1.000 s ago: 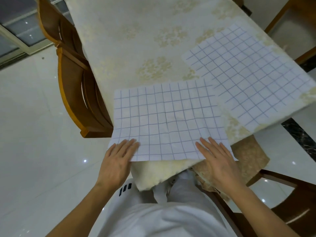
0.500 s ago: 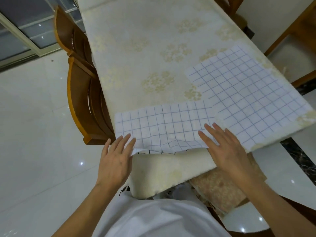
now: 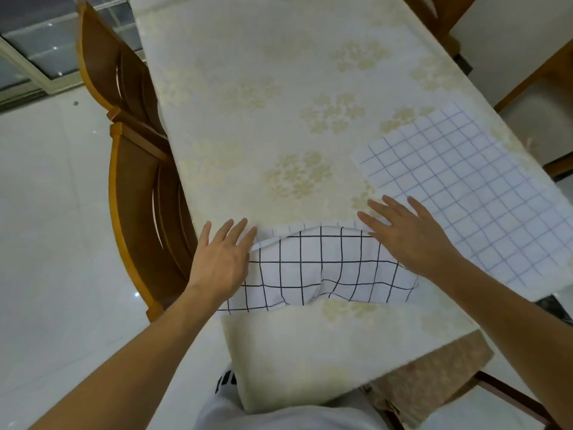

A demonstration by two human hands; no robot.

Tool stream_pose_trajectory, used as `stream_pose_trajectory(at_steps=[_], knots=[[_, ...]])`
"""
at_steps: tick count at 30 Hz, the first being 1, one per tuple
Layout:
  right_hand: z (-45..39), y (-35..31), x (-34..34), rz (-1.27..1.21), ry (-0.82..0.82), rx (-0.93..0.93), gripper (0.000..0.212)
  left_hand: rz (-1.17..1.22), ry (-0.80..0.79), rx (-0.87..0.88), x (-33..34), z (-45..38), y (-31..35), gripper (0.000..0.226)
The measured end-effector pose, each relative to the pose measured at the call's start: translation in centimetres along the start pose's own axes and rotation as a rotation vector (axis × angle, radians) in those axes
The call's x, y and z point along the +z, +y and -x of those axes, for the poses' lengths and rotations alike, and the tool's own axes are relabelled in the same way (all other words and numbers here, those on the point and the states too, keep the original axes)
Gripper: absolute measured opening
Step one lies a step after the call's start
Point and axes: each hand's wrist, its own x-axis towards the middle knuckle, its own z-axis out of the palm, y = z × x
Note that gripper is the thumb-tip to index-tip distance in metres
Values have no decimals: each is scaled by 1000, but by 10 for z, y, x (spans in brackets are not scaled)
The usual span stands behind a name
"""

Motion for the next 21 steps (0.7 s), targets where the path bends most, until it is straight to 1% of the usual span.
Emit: stream_pose_trajectory(at_steps=[3,5,7,10,11,13,14,16,19,21], knots=[[-22,7,6,69,-116,-27,63,-11,-62,-3,7,-22,-8,56],[-35,9,10,66,-169,-16,69,15,-91,-5,12,-36,-12,56],[-45,11,16,60,-173,-5,68,38,-113,-4,17,-47,-15,53],[-61,11,27,28,-150,7,73,44,-112,-11,21,-57,-16,48],[-64,10,30,12,-146,19,70,41,-100,-26,20,-59,-15,50],[-69,4,34,-20,-128,78,56,22,-64,-67,19,-58,-13,62],[-69,0,37,-24,-97,114,52,18,-31,-88,17,-55,-11,68],[-64,-10,40,-58,15,170,54,72,77,-91,14,-43,-3,69],[-39,-30,40,-132,225,172,50,227,234,31,18,-7,15,59],[-16,-45,42,-204,330,120,50,298,238,110,28,22,26,56]])
